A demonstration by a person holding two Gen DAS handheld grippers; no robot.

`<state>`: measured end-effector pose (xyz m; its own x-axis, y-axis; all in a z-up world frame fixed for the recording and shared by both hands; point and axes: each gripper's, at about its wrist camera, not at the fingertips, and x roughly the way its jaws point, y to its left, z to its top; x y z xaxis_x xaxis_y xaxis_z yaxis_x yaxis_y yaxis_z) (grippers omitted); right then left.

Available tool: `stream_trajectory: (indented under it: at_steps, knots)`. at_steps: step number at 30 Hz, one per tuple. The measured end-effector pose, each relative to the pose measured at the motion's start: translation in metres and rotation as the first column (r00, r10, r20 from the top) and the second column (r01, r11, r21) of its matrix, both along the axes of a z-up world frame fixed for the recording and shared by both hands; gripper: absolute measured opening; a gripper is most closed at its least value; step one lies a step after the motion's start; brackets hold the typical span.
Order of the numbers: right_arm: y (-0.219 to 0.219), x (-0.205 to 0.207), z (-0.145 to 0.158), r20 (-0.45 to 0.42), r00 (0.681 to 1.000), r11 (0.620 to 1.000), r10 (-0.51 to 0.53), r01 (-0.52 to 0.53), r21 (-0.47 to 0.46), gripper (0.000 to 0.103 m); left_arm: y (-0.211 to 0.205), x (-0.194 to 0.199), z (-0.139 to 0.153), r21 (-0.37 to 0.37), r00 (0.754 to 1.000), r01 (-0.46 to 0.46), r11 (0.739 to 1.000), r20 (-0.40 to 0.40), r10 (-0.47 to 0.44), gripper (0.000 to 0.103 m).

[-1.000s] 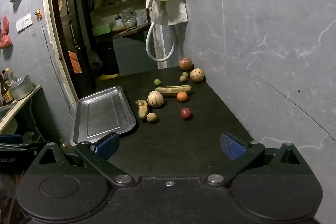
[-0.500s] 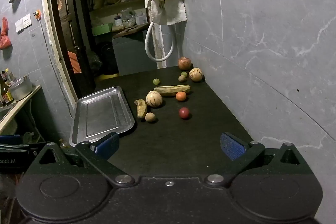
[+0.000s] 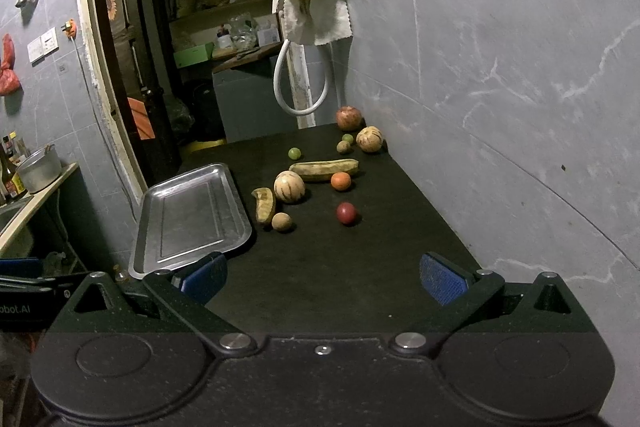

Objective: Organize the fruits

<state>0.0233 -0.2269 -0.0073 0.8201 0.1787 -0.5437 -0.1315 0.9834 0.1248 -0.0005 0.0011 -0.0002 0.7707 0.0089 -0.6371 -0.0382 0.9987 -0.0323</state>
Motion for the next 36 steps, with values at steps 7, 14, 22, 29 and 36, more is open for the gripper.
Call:
stream_trajectory:
  at_steps: [7,14,22,29,36]
  knots:
    - [-0.008,-0.003,-0.001,-0.004,1.0,1.0,-0.002,0.002,0.003,0.102,-0.005,0.002,-0.003,0.003,1.0,0.001,1.0,-0.005,-0.001,0.103]
    - [-0.011,0.005,-0.006,-0.014,1.0,1.0,-0.009,0.009,0.013,0.102,-0.01,0.006,-0.003,0.018,1.0,0.007,1.0,-0.014,-0.007,0.103]
    - [-0.014,0.006,-0.006,-0.029,0.999,0.999,-0.018,0.019,0.036,0.102,-0.017,0.007,-0.002,0.042,0.999,0.012,0.999,-0.03,-0.011,0.103]
    - [-0.017,0.008,-0.008,-0.044,0.999,0.999,-0.02,0.023,0.049,0.102,-0.021,0.007,-0.001,0.068,0.999,0.017,0.998,-0.05,-0.013,0.103]
    - [-0.015,0.005,-0.01,-0.053,0.998,0.998,-0.023,0.026,0.049,0.102,-0.026,0.009,-0.005,0.145,0.994,0.028,0.989,-0.105,-0.012,0.103]
